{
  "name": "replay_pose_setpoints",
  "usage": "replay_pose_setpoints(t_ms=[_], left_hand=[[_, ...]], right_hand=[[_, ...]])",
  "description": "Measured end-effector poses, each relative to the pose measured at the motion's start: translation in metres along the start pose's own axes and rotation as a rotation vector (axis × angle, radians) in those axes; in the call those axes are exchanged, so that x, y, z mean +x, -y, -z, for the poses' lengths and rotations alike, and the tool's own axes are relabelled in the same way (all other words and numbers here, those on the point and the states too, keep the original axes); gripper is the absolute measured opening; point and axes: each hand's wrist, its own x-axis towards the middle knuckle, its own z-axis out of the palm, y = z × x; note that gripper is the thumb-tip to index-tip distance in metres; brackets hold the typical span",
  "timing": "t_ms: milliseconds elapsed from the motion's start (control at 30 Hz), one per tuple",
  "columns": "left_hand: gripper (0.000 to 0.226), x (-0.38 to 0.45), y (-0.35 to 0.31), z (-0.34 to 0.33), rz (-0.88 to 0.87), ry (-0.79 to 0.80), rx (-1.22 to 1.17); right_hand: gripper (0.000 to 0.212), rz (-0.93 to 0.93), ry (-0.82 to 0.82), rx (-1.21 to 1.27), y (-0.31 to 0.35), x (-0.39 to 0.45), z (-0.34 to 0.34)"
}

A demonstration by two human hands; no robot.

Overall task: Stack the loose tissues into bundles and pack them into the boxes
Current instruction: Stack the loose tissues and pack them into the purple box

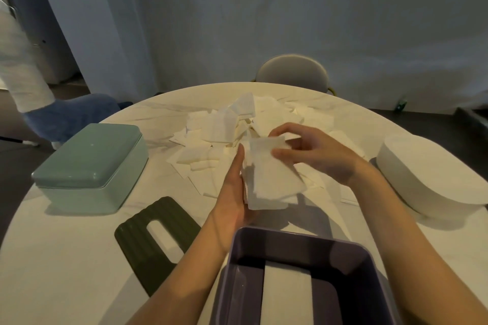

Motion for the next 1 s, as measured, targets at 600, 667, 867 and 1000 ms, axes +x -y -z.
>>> replay_pose_setpoints(t_ms=[600, 667, 867, 1000], left_hand=[[0.109, 0.003, 0.012, 0.009, 0.012, 0.094, 0.138], [0.111, 0.001, 0.012, 0.01, 0.031, 0.097, 0.125], [0.058, -0.001, 0.005, -0.001, 0.028, 0.003, 0.121], [0.085, 0.004, 0.004, 0.008, 0.058, 0.032, 0.037]], right_hand=[[0.011, 0.296, -0.396, -0.22, -0.02, 0.013, -0.009], [0.011, 0.3, -0.442, -0.172, -0.018, 0.012, -0.007], [0.016, 0.058, -0.343, 0.201, -0.002, 0.001, 0.016], [0.016, -0.022, -0.197, 0.037, -0.01, 0.003, 0.008]])
